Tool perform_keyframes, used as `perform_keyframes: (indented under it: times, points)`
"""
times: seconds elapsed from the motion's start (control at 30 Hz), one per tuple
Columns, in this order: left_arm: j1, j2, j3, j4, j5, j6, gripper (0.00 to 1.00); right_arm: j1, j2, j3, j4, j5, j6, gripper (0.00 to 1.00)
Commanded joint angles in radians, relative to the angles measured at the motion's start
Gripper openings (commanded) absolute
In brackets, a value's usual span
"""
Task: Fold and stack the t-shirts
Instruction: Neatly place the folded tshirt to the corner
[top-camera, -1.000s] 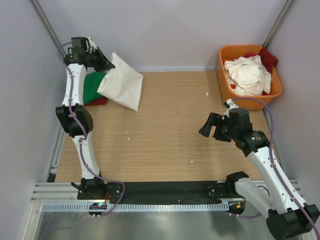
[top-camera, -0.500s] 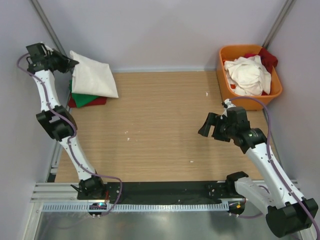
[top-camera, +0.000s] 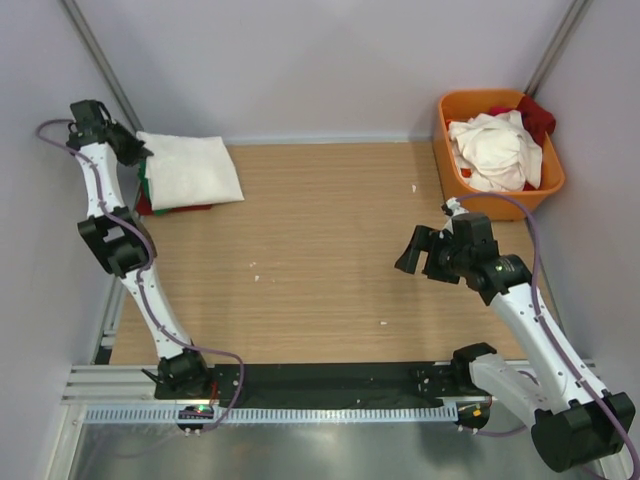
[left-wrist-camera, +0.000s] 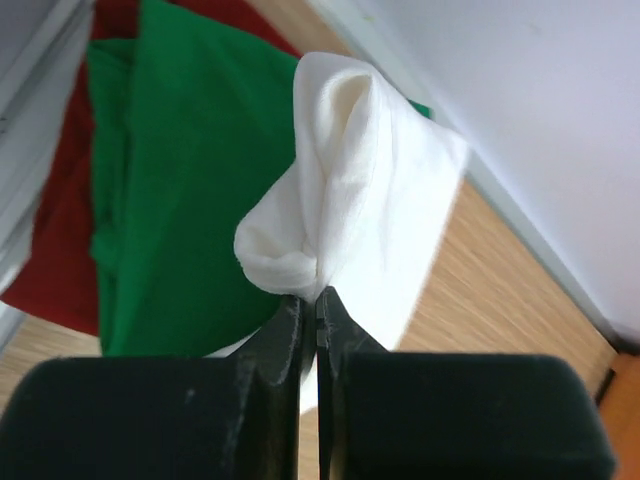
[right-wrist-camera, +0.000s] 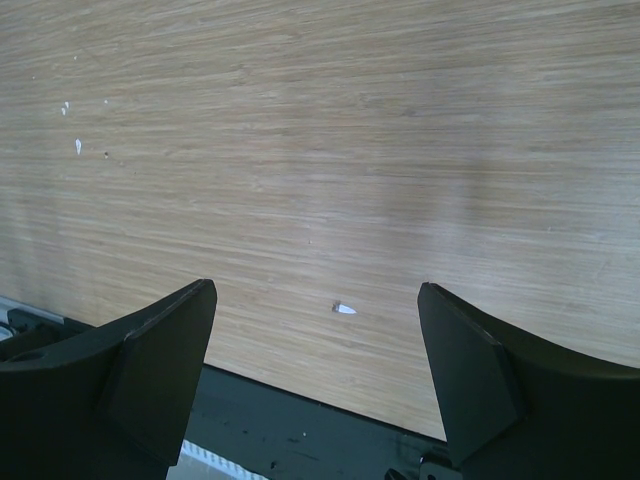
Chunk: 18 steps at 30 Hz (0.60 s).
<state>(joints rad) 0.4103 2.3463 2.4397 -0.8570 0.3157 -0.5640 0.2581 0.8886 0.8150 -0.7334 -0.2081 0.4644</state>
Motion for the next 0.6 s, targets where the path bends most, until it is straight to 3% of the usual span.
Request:
perform_keyframes:
  times: [0.0, 0.27, 0.5, 0.57]
  points:
    - [0.074, 0.108, 0.022, -0.031, -0.063, 0.007, 0.0, 0.0, 0.006, 0.0, 0.026, -0.031, -0.023, 0.89]
    - [0.15, 0.268, 0.051, -0.045, -0.115, 0.016, 0.0, 0.004, 0.016, 0.0, 0.026, -0.053, -0.027, 0.89]
    - [0.153, 0.352, 0.015, -0.072, -0.208, 0.045, 0.24, 0.006, 0.023, 0.001, 0.025, -0.053, -0.029, 0.89]
    - [0.153, 0.358, 0.001, -0.109, -0.269, 0.046, 0.37, 0.006, 0.021, 0.001, 0.028, -0.051, -0.029, 0.89]
